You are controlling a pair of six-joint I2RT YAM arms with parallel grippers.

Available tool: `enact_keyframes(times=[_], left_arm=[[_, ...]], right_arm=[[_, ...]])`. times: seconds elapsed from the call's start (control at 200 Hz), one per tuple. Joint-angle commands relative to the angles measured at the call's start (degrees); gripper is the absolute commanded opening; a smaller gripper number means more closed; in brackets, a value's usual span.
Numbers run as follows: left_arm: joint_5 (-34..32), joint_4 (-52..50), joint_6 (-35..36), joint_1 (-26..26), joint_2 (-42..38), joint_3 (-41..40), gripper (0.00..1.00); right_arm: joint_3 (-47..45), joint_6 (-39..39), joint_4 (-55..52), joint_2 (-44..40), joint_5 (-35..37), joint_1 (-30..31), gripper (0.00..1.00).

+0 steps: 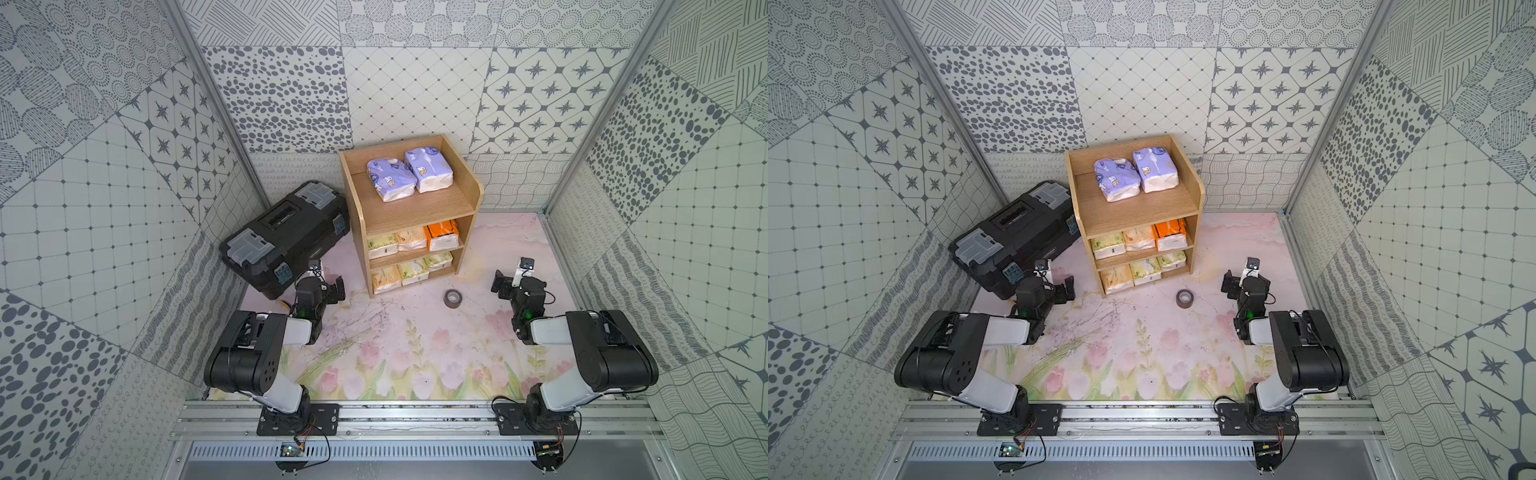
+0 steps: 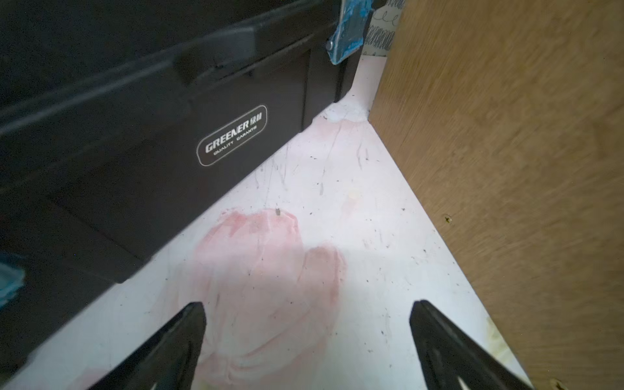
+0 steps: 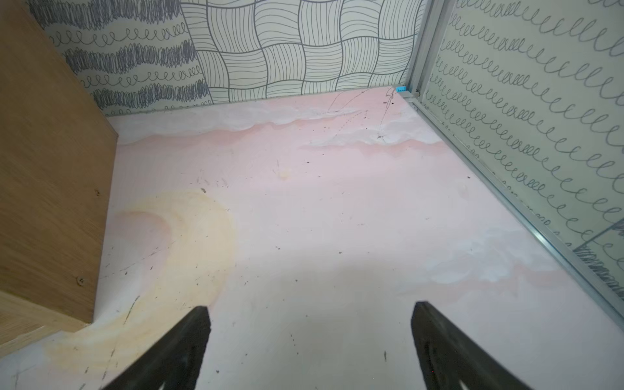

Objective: Remove the tissue boxes from the shelf
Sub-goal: Pick up a box of tissues from the shelf.

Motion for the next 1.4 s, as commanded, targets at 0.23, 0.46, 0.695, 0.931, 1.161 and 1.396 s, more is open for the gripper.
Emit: enact_keyframes(times=[0.23,0.46,0.695,0.931,1.161,1.396], left_arm=[[1.1,1.3,0.7,0.4,0.1,0.2,0.99],[0.9,1.7,0.8,0.3,0.0,0.0,0.99],[0.2,-14.5,-1.1,0.3,-9.6,4.1,0.99],[-6.3,-44.3,-20.4,0.3,-18.8,14.6,0.99],[-9.8,-70.5,-34.5,0.3,-23.0,22.5,0.99],[-3.2,-72.6,-40.8,0.3,-36.2,18.1,0.99]], right_arm=[[1.1,-0.6,1.5,-0.4,0.6,0.2,0.97],[1.0,-0.6,1.5,-0.4,0.6,0.2,0.97],[0.8,-1.8,-1.9,-5.5,-0.6,0.8,0.97],[4.9,9.2,-26.6,-24.9,7.5,0.7,0.97],[14.9,18.9,-51.8,-33.0,-8.2,-2.6,0.97],[22.0,29.2,-63.4,-40.0,-15.0,-2.8,0.93]])
